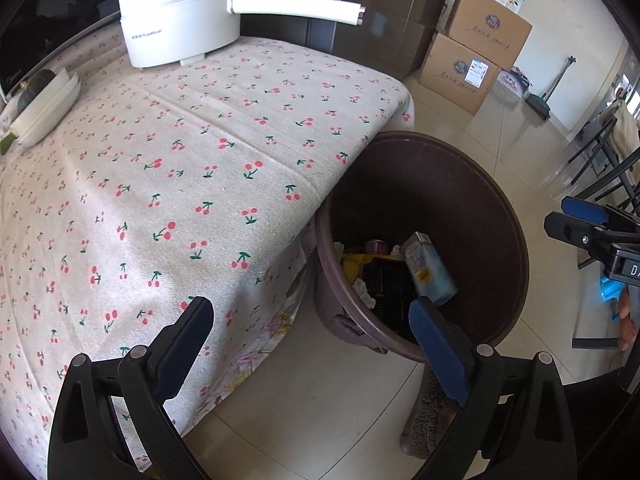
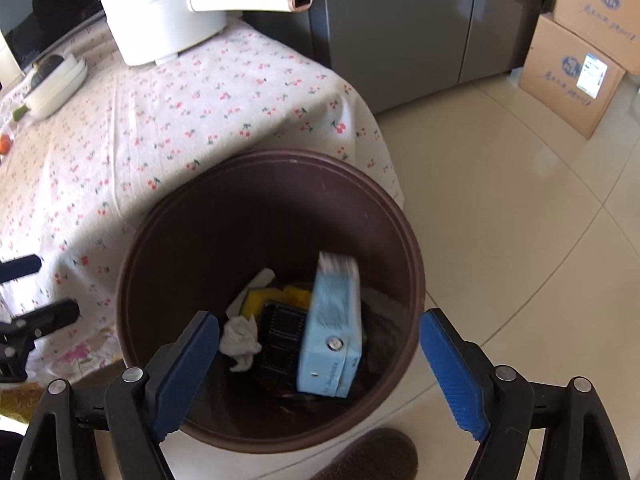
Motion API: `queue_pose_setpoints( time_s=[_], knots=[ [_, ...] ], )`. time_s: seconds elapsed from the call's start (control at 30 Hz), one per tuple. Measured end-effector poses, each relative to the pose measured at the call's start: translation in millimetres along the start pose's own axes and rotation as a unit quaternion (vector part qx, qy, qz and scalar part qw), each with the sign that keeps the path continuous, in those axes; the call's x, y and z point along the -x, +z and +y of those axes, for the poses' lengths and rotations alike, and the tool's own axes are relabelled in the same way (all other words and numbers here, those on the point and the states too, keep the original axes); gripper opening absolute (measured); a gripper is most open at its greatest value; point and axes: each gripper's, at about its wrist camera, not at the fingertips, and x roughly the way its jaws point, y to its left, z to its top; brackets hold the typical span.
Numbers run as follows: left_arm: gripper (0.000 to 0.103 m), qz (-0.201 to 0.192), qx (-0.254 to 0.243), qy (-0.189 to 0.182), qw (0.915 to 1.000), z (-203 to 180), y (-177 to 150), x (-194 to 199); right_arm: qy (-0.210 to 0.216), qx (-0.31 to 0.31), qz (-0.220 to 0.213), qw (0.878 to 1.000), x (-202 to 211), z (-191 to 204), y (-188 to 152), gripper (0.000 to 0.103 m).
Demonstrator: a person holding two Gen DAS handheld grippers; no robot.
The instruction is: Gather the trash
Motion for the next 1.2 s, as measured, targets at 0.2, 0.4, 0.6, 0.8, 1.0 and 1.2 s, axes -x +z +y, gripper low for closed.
queue_pose_setpoints(
  time_s=[0.2,0.4,0.6,0.8,1.0,1.2],
  knots=[
    [0.1,-0.009,0.01,0.008,0.9999,9,-5,15,0.001,-0.003,-0.004,1.0,4,5,1,0.087],
    [0.1,-0.046,0.017,0.028,0.9984,13,-17,50,-0.014,0.022,-0.03,0.999,25,23,-3,0.088],
    [0.1,-0.097,0.036,0.055,0.9931,18,-34,96,-0.01,0.037,-0.086,0.996,63,49,-10,0.092],
    [0.101,-0.142,0.089,0.085,0.9822,30,-58,141,-0.01,0.062,-0.143,0.988,95,82,-22,0.098],
    [0.101,-0.19,0.107,0.131,0.9671,37,-80,178,-0.022,0.081,-0.198,0.977,120,109,-36,0.102],
    [0.101,-0.238,0.115,0.171,0.949,40,-96,202,-0.018,0.108,-0.232,0.967,133,135,-45,0.102]
  ],
)
